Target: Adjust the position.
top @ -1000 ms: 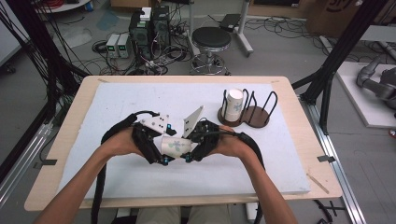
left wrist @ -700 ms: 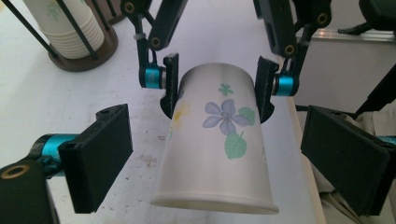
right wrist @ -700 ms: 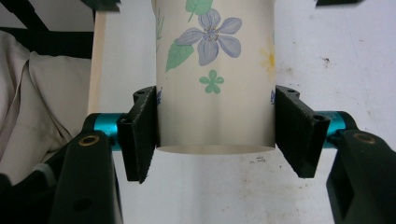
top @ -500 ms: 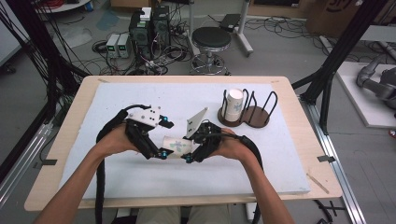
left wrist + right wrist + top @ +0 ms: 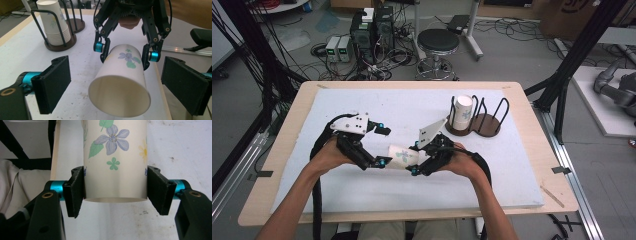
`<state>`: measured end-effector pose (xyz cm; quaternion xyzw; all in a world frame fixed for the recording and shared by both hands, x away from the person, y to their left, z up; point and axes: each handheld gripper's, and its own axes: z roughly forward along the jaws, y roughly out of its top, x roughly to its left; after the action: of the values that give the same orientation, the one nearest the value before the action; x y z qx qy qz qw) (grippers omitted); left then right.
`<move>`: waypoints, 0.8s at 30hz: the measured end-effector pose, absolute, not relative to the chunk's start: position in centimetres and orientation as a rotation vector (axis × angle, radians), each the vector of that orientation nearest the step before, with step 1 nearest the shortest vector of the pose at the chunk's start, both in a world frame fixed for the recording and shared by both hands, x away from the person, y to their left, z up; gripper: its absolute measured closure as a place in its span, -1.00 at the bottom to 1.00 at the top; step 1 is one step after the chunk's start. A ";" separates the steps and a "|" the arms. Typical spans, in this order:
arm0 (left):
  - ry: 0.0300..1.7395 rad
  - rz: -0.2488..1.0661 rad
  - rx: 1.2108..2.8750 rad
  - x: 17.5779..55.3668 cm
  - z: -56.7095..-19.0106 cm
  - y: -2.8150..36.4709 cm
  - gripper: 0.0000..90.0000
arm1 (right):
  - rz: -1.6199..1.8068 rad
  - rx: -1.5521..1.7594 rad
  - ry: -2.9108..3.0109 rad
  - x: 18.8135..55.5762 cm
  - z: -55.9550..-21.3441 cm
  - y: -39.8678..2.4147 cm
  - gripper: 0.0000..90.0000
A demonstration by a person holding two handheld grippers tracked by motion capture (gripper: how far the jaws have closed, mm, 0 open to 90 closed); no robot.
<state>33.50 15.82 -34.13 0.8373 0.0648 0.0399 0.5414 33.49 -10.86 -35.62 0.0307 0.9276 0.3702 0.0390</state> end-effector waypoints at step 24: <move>0.183 0.067 1.837 32.8 -37.5 17.9 -0.80 | 1.478 0.108 2.670 32.9 -37.2 -13.3 -0.18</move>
<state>32.75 17.86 -37.46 0.7934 0.0790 0.0289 0.6028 32.93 -13.27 -37.15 0.0353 0.8735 0.4836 0.0438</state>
